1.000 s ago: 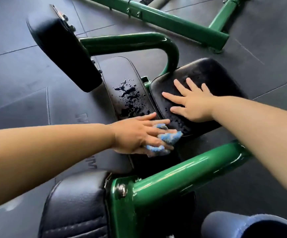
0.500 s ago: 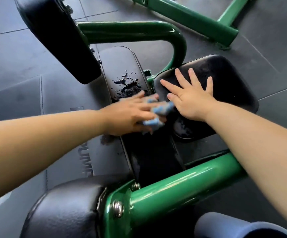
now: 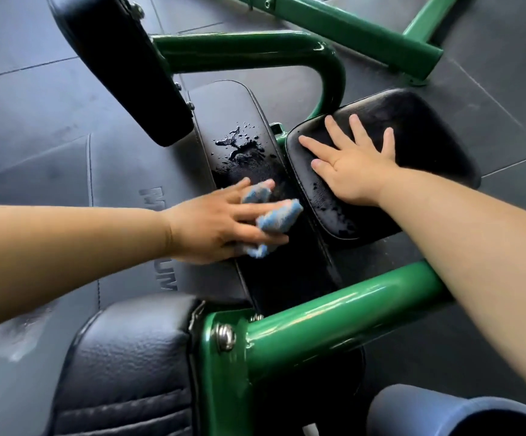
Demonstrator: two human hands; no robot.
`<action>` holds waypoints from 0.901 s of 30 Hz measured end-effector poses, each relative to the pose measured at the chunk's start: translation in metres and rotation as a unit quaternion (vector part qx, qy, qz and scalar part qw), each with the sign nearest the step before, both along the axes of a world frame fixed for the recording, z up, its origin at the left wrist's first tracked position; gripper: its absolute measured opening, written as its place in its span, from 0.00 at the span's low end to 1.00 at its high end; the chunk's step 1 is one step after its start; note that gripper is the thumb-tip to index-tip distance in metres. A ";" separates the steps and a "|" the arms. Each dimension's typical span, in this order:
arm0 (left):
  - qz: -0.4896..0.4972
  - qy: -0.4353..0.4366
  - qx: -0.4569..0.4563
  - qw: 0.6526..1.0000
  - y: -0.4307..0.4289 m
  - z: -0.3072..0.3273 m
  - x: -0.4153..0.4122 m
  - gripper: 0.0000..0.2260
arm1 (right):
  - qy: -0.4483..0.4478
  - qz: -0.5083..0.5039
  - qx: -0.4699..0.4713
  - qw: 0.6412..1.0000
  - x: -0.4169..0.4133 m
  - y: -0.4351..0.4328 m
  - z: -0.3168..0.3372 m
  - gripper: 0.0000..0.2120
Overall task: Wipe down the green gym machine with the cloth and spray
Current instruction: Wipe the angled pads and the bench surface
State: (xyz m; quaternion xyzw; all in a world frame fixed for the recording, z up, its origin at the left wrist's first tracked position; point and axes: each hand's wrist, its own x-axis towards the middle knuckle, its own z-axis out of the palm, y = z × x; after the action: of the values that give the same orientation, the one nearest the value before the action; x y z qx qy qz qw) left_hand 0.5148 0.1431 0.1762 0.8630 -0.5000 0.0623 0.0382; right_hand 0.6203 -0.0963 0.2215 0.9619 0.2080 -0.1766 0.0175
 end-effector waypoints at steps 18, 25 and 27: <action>-0.199 0.102 0.049 0.973 -0.104 0.013 0.004 0.16 | -0.011 0.003 -0.001 1.000 0.001 0.002 -0.002 0.22; -0.071 0.065 -0.006 0.995 -0.074 0.011 0.013 0.16 | -0.006 -0.002 0.000 1.000 0.000 0.002 0.000 0.22; -0.112 0.111 -0.024 0.987 -0.080 0.007 -0.011 0.16 | -0.006 -0.003 0.004 1.000 0.001 0.001 0.000 0.22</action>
State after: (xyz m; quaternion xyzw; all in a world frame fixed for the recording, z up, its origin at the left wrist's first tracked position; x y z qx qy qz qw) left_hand 0.5036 0.0636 0.1836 0.8018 -0.5847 -0.0266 0.1205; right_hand 0.6213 -0.0953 0.2219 0.9636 0.2057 -0.1700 0.0147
